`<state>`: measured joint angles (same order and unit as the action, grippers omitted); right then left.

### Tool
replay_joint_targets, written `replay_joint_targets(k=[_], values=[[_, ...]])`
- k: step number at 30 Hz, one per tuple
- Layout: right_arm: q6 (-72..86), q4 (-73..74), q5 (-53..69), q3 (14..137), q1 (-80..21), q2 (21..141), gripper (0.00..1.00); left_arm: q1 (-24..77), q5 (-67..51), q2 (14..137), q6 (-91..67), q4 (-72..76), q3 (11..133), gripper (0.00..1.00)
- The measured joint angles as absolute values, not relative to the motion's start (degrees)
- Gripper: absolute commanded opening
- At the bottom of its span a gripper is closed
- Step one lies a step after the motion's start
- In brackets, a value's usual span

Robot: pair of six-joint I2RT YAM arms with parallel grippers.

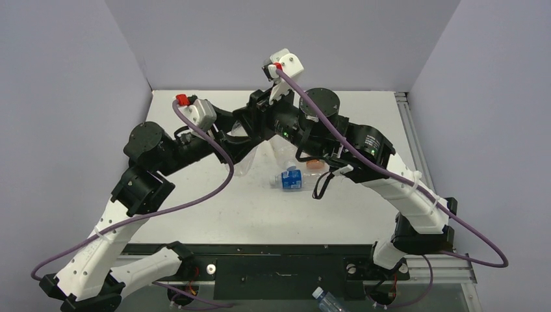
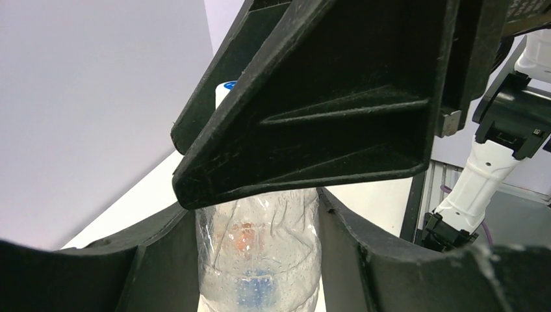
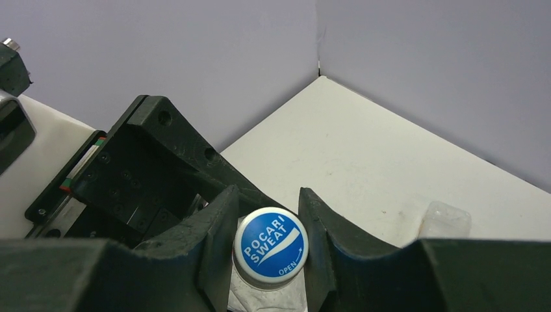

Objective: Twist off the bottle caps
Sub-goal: Unscrew the bottle cap from the plastic bottle.

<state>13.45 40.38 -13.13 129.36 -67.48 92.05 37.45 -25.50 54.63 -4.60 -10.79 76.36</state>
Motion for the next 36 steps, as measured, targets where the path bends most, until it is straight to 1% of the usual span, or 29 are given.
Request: replay_joint_targets(k=[1, 7, 10, 13, 15, 19, 23, 24, 25, 26, 27, 28, 29, 31, 36], values=[[13.43, 40.32, -12.97, 129.27, -67.48, 92.03, 0.0, 37.45, -25.52, 54.54, -4.56, -10.74, 76.25, 0.0], [12.32, 38.74, -8.99, 126.54, -67.05, 90.37, 0.0, 37.45, -26.28, 53.54, -4.21, -10.41, 75.33, 0.0], [11.25, 35.31, -0.93, 121.91, -65.3, 87.46, 0.0, 37.45, -29.06, 52.9, -4.86, -9.78, 74.81, 0.0], [11.51, 28.84, 12.34, 113.6, -61.82, 82.5, 0.0, 37.5, -34.0, 52.58, -6.66, -9.21, 74.59, 0.0], [12.88, 25.36, 21.06, 110.65, -59.61, 80.58, 0.0, 37.56, -38.28, 52.69, -8.91, -7.62, 74.67, 0.0], [15.79, 19.68, 36.58, 109.62, -56.99, 80.27, 0.0, 37.56, -44.84, 53.21, -14.13, -5.74, 75.99, 0.0], [18.59, 14.74, 46.06, 109.58, -56.36, 80.47, 0.0, 37.78, -50.35, 54.11, -18.13, -4.23, 77.95, 0.0], [18.96, 14.09, 47.37, 109.56, -56.16, 80.47, 0.03, 37.78, -51.31, 54.22, -18.74, -3.92, 78.22, 0.0], [19.31, 13.5, 48.23, 109.45, -55.94, 80.47, 0.1, 37.8, -51.94, 54.33, -19.18, -3.64, 78.41, 0.0], [19.42, 13.37, 48.73, 109.38, -55.79, 80.47, 0.24, 37.8, -52.31, 54.43, -19.33, -3.57, 78.5, 0.0], [19.38, 13.78, 48.53, 109.36, -55.51, 80.47, 0.32, 37.78, -52.38, 54.57, -19.31, -3.62, 78.5, 0.0], [18.94, 14.52, 47.79, 109.38, -55.35, 80.47, 0.55, 37.76, -52.36, 54.72, -19.22, -3.84, 78.5, 0.0], [18.28, 15.66, 46.26, 109.45, -55.27, 80.31, 0.7, 37.67, -52.23, 55.0, -18.83, -4.14, 78.5, 0.0], [16.4, 18.94, 39.33, 109.93, -55.24, 79.64, 0.77, 37.41, -52.75, 55.35, -17.15, -5.21, 78.5, 0.0], [12.99, 24.14, 20.49, 110.19, -55.88, 75.0, 0.79, 37.3, -49.82, 55.18, -8.36, -8.56, 78.46, 0.0]])
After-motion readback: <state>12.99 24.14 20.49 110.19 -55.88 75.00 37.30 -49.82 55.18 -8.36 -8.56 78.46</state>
